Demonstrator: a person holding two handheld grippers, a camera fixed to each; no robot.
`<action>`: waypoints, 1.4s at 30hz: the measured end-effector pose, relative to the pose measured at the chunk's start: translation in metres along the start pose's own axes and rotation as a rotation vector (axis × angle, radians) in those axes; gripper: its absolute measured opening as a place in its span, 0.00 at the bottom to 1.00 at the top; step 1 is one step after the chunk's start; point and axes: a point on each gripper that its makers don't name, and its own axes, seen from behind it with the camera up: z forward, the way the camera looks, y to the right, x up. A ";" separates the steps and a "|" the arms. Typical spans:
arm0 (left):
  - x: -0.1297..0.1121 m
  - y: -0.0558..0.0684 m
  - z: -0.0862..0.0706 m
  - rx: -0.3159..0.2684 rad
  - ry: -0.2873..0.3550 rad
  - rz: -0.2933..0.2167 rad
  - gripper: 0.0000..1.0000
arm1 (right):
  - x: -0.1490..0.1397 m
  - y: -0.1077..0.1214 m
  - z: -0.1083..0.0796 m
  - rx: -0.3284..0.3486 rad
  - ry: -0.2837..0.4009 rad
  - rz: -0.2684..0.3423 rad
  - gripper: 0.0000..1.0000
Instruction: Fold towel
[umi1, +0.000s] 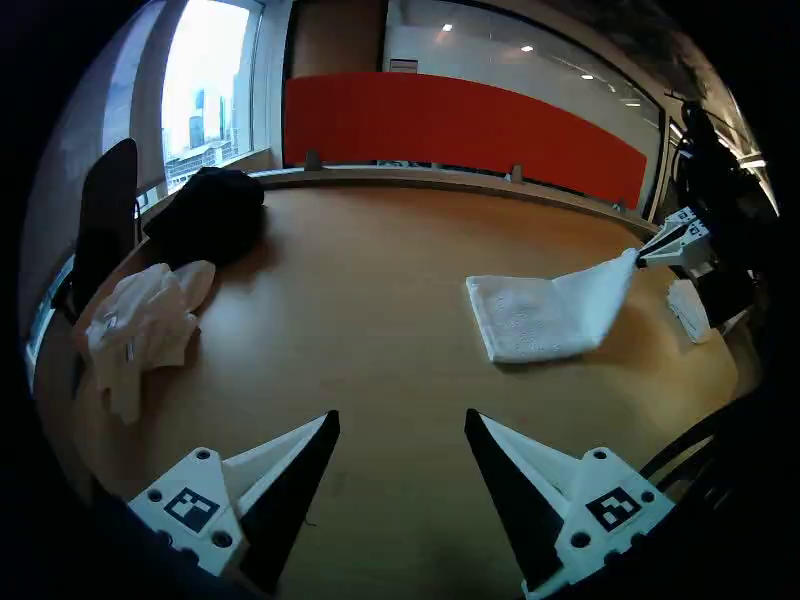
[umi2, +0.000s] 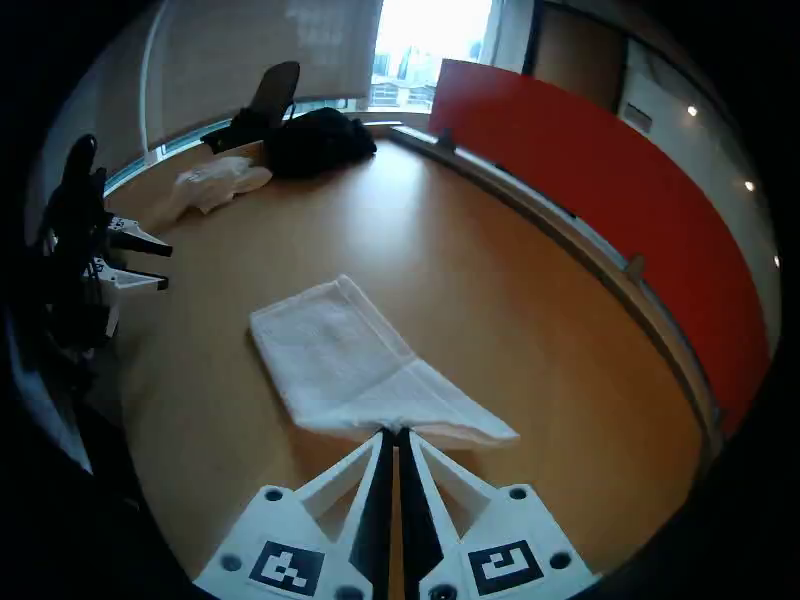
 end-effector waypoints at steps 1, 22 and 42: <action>-0.001 0.000 -0.001 0.000 -0.001 -0.001 0.93 | 0.006 -0.002 0.003 0.008 0.005 -0.010 0.03; -0.018 -0.014 -0.028 0.045 0.006 -0.070 0.93 | 0.080 -0.085 0.084 0.234 0.008 -0.214 0.03; -0.026 -0.021 -0.034 0.058 -0.011 -0.082 0.93 | 0.066 -0.118 0.119 0.307 -0.060 -0.195 0.29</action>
